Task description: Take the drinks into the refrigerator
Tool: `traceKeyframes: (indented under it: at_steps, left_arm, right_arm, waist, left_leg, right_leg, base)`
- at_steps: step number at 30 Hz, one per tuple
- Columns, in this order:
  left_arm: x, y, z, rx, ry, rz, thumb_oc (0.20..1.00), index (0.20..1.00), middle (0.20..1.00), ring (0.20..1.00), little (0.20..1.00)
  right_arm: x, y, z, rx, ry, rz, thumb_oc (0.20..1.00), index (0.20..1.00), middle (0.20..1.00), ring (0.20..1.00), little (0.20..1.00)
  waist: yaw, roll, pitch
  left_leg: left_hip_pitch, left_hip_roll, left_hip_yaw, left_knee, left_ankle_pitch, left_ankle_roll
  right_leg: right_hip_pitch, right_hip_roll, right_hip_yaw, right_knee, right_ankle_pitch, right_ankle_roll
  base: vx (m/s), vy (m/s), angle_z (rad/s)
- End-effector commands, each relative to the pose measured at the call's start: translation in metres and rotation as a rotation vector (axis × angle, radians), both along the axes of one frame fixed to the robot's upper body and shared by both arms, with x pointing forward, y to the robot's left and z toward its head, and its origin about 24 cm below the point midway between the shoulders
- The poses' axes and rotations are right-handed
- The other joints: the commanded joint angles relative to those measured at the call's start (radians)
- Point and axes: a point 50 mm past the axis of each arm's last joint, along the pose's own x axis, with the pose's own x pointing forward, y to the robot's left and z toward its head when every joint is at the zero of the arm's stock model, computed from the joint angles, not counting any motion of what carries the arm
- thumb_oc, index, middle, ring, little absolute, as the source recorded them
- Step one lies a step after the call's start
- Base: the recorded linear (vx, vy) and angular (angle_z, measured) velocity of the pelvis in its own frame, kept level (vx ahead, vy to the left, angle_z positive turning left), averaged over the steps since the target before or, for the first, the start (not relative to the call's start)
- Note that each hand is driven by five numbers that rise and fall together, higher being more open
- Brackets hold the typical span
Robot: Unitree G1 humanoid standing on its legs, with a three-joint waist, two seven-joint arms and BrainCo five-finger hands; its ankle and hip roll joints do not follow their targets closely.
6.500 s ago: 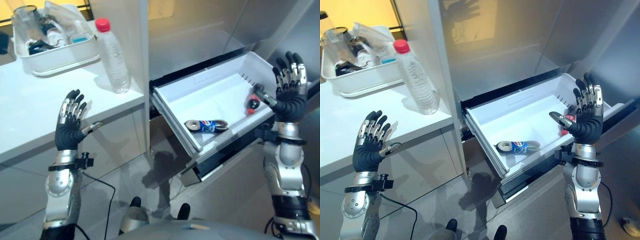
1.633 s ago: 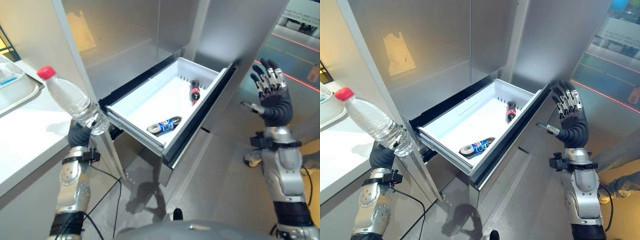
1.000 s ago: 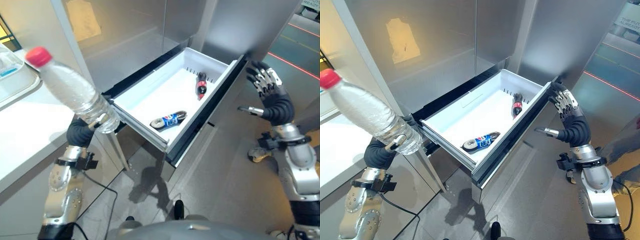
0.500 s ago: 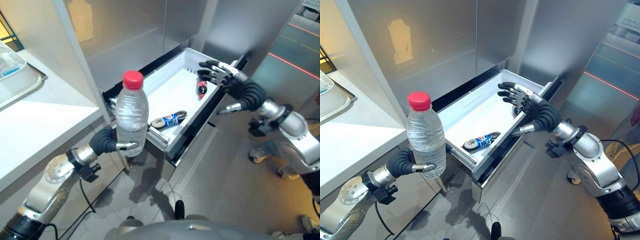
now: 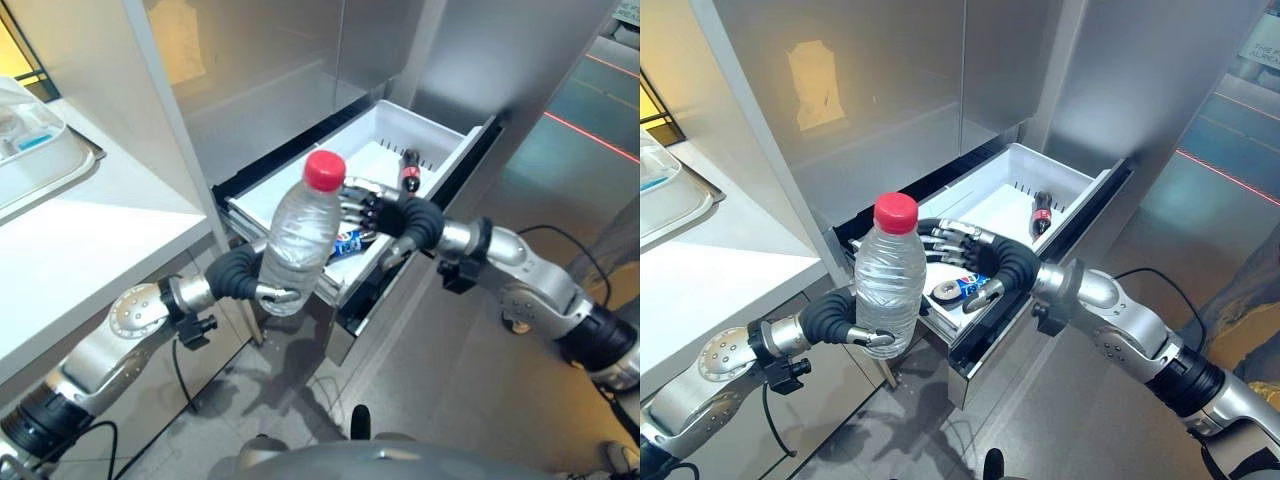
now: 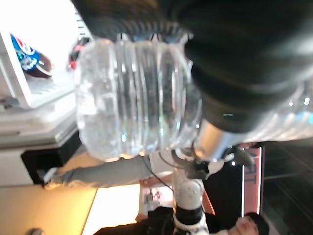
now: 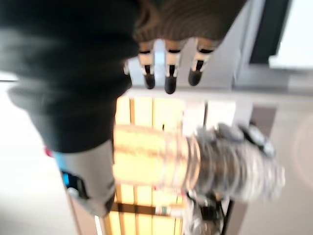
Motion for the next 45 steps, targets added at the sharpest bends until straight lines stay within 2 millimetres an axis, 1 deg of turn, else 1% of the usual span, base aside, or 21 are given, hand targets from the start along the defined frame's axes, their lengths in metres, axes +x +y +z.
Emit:
traceKeyframes:
  at_steps: [1,6,8,11,14,16,17,19,23,28,37,38,39,45]
  left_arm:
    - [-0.001,-0.02,0.041,-0.136,-0.179,-0.129,0.2,0.2,0.2,0.2,0.2]
    - [0.002,-0.021,0.037,-0.133,-0.172,-0.125,0.2,0.2,0.2,0.2,0.2]
    - [0.003,-0.02,0.035,-0.131,-0.17,-0.118,0.2,0.2,0.2,0.2,0.2]
    - [0.008,-0.019,0.035,-0.131,-0.177,-0.097,0.2,0.2,0.2,0.2,0.2]
    - [0.009,-0.021,0.036,-0.143,-0.185,-0.099,0.2,0.2,0.2,0.2,0.2]
    - [0.009,-0.022,0.034,-0.148,-0.172,-0.096,0.2,0.2,0.2,0.2,0.2]
    - [0.009,-0.022,0.034,-0.148,-0.172,-0.096,0.2,0.2,0.2,0.2,0.2]
    - [0.009,-0.021,0.032,-0.144,-0.164,-0.093,0.2,0.2,0.2,0.2,0.2]
    - [0.011,-0.021,0.028,-0.153,-0.151,-0.072,0.2,0.2,0.2,0.2,0.2]
    - [0.012,-0.02,0.028,-0.15,-0.156,-0.06,0.2,0.2,0.2,0.2,0.2]
    - [0.015,-0.019,0.026,-0.148,-0.154,-0.044,0.2,0.2,0.2,0.2,0.2]
    - [0.015,-0.02,0.026,-0.151,-0.157,-0.041,0.2,0.2,0.2,0.2,0.2]
    - [0.015,-0.02,0.026,-0.151,-0.157,-0.041,0.2,0.2,0.2,0.2,0.2]
    - [0.016,-0.018,0.027,-0.154,-0.173,-0.022,0.2,0.2,0.2,0.2,0.2]
  right_arm:
    - [-0.01,0.019,0.023,0.026,-0.008,0.193,1.0,1.0,1.0,1.0,1.0]
    - [-0.019,0.031,0.031,0.06,-0.022,0.281,1.0,1.0,1.0,1.0,1.0]
    - [-0.019,0.035,0.034,0.088,-0.024,0.288,1.0,1.0,1.0,1.0,1.0]
    - [-0.016,0.049,0.04,0.116,-0.049,0.305,1.0,1.0,1.0,1.0,1.0]
    - [-0.016,0.063,0.051,0.142,-0.095,0.339,1.0,1.0,1.0,1.0,1.0]
    - [-0.014,0.069,0.055,0.176,-0.107,0.329,1.0,1.0,1.0,1.0,1.0]
    - [-0.014,0.069,0.055,0.176,-0.107,0.33,1.0,1.0,1.0,1.0,1.0]
    - [-0.014,0.078,0.063,0.205,-0.138,0.345,1.0,1.0,1.0,1.0,1.0]
    - [-0.011,0.091,0.067,0.278,-0.118,0.332,1.0,1.0,1.0,1.0,1.0]
    - [-0.015,0.101,0.066,0.294,-0.099,0.362,1.0,1.0,1.0,1.0,1.0]
    - [-0.023,0.108,0.062,0.299,-0.05,0.428,1.0,1.0,1.0,1.0,1.0]
    - [-0.026,0.109,0.064,0.303,-0.055,0.442,0.724,0.724,0.724,0.724,0.724]
    - [-0.026,0.109,0.064,0.303,-0.055,0.442,0.2,0.2,0.2,0.2,0.2]
    - [-0.028,0.107,0.063,0.311,-0.047,0.451,0.2,0.2,0.2,0.2,0.2]
  waist:
    - [0.012,0.023,-0.018]
    - [0.017,0.023,-0.014]
    - [0.019,0.025,-0.014]
    - [0.025,0.026,-0.013]
    - [0.035,0.026,-0.014]
    - [0.04,0.026,-0.014]
    - [0.04,0.026,-0.014]
    - [0.043,0.027,-0.018]
    - [0.051,0.028,-0.021]
    - [0.054,0.031,-0.022]
    - [0.054,0.028,-0.024]
    - [0.054,0.026,-0.024]
    - [0.054,0.026,-0.024]
    - [0.052,0.025,-0.023]
  left_leg:
    - [-0.011,-0.049,-0.026,0.001,-0.053,0.071]
    - [-0.011,-0.05,-0.028,0.001,-0.053,0.072]
    - [-0.011,-0.05,-0.028,0.001,-0.053,0.073]
    - [-0.012,-0.049,-0.029,0.001,-0.05,0.073]
    - [-0.009,-0.05,-0.026,0.001,-0.052,0.075]
    - [-0.007,-0.05,-0.027,0.001,-0.052,0.076]
    - [-0.007,-0.05,-0.027,0.001,-0.052,0.076]
    - [-0.007,-0.049,-0.025,0.001,-0.054,0.076]
    - [-0.005,-0.052,-0.025,0.001,-0.055,0.079]
    - [-0.003,-0.053,-0.027,0.001,-0.056,0.08]
    - [0.0,-0.052,-0.028,0.001,-0.057,0.08]
    - [0.0,-0.052,-0.028,0.001,-0.057,0.079]
    - [0.0,-0.052,-0.028,0.001,-0.057,0.079]
    - [0.0,-0.051,-0.029,0.001,-0.057,0.078]
  right_leg:
    - [0.031,-0.023,-0.064,0.152,-0.143,0.056]
    - [0.034,-0.026,-0.068,0.152,-0.144,0.057]
    - [0.035,-0.027,-0.07,0.152,-0.144,0.057]
    - [0.033,-0.027,-0.069,0.154,-0.146,0.055]
    - [0.035,-0.026,-0.067,0.153,-0.146,0.054]
    - [0.037,-0.026,-0.067,0.153,-0.145,0.053]
    - [0.037,-0.026,-0.067,0.153,-0.145,0.053]
    - [0.04,-0.026,-0.067,0.15,-0.145,0.053]
    - [0.044,-0.027,-0.067,0.146,-0.143,0.052]
    - [0.047,-0.028,-0.065,0.145,-0.143,0.051]
    - [0.051,-0.03,-0.069,0.144,-0.143,0.051]
    - [0.051,-0.029,-0.069,0.144,-0.142,0.05]
    - [0.051,-0.029,-0.069,0.144,-0.142,0.05]
    - [0.05,-0.027,-0.071,0.145,-0.143,0.049]
  base:
    - [0.0,0.0,0.0]
    - [0.0,0.0,0.0]
    - [0.0,0.0,0.0]
    - [0.0,0.0,0.0]
    - [0.0,0.0,0.0]
    - [0.0,0.0,0.0]
    - [0.0,0.0,0.0]
    - [0.0,0.0,0.0]
    - [0.0,0.0,0.0]
    - [0.0,0.0,0.0]
    - [0.0,0.0,0.0]
    - [0.0,0.0,0.0]
    - [0.0,0.0,0.0]
    - [0.0,0.0,0.0]
